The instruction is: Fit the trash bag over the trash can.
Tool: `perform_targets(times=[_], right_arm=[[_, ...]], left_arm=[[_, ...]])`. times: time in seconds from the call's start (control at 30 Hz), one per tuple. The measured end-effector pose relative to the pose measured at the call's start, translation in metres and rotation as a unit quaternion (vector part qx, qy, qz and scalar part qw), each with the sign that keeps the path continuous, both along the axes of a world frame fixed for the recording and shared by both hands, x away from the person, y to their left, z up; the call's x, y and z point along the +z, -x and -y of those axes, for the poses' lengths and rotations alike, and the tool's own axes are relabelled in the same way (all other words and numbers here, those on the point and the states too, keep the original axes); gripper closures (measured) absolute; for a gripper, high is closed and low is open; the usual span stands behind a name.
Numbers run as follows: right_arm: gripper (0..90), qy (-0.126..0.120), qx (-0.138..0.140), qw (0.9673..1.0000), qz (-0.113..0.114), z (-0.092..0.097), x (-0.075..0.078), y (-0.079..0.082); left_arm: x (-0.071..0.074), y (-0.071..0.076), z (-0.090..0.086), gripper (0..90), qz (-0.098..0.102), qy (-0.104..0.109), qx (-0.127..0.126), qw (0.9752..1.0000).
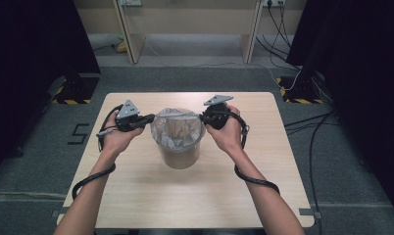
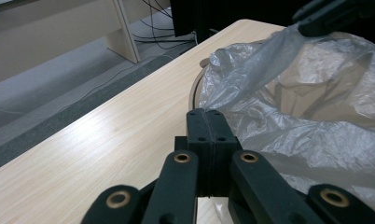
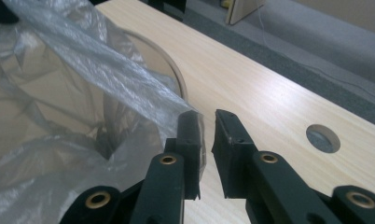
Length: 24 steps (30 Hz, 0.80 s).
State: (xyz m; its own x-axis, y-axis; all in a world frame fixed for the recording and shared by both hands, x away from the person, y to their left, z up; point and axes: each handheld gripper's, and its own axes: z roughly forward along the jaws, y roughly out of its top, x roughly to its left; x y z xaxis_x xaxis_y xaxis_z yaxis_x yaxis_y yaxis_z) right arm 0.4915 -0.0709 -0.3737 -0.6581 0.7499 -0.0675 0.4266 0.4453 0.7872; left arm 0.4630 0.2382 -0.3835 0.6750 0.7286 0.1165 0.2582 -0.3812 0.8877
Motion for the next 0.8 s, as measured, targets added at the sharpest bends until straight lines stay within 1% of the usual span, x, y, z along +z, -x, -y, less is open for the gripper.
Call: perform_targets(times=[0.1, 0.17, 0.2, 0.23, 0.27, 0.37, 0.5, 0.57, 0.6, 0.7, 0.8], right_arm=[[75.5, 0.001, 0.0, 1.0, -0.001, 0.003, 0.002, 0.002], [72.2, 0.0, -0.003, 1.0, 0.002, 0.005, 0.008, 0.005], [71.1, 0.004, -0.001, 1.0, 0.006, 0.005, 0.011, 0.006], [70.7, 0.004, 0.002, 1.0, 0.007, 0.005, 0.013, 0.007], [69.9, 0.002, 0.007, 0.9999, 0.011, 0.005, 0.015, 0.008], [67.3, -0.004, 0.02, 0.9996, 0.018, 0.003, 0.022, 0.011], [64.8, -0.003, 0.038, 0.9989, 0.026, -0.003, 0.029, 0.011], [66.7, 0.001, 0.046, 0.9987, 0.024, -0.006, 0.029, 0.009], [69.2, 0.003, 0.048, 0.9987, 0.02, -0.006, 0.028, 0.007], [78.6, 0.008, 0.044, 0.9989, 0.013, -0.006, 0.024, 0.002], [84.2, 0.008, 0.038, 0.9992, 0.01, -0.004, 0.019, -0.002]], left_arm=[[0.001, -0.001, 0.001, 89.7, 0.005, -0.006, 0.002, 1.0], [0.001, -0.001, 0.002, 89.8, 0.007, -0.007, 0.006, 0.9999], [0.002, -0.001, 0.002, 89.8, 0.008, -0.008, 0.007, 0.9999], [0.002, -0.002, 0.003, 89.8, 0.01, -0.01, 0.008, 0.9999], [0.003, -0.002, 0.003, 89.8, 0.016, -0.014, 0.007, 0.9998], [0.002, -0.003, 0.004, 89.7, 0.016, -0.017, 0.008, 0.9997], [0.002, -0.004, 0.005, 89.7, 0.016, -0.021, 0.009, 0.9996], [0.002, -0.005, 0.006, 89.7, 0.017, -0.022, 0.011, 0.9996], [0.002, -0.006, 0.005, 89.7, 0.017, -0.022, 0.012, 0.9995], [0.002, -0.008, 0.005, 89.7, 0.018, -0.022, 0.014, 0.9995], [0.002, -0.011, 0.005, 89.7, 0.017, -0.021, 0.014, 0.9995]])
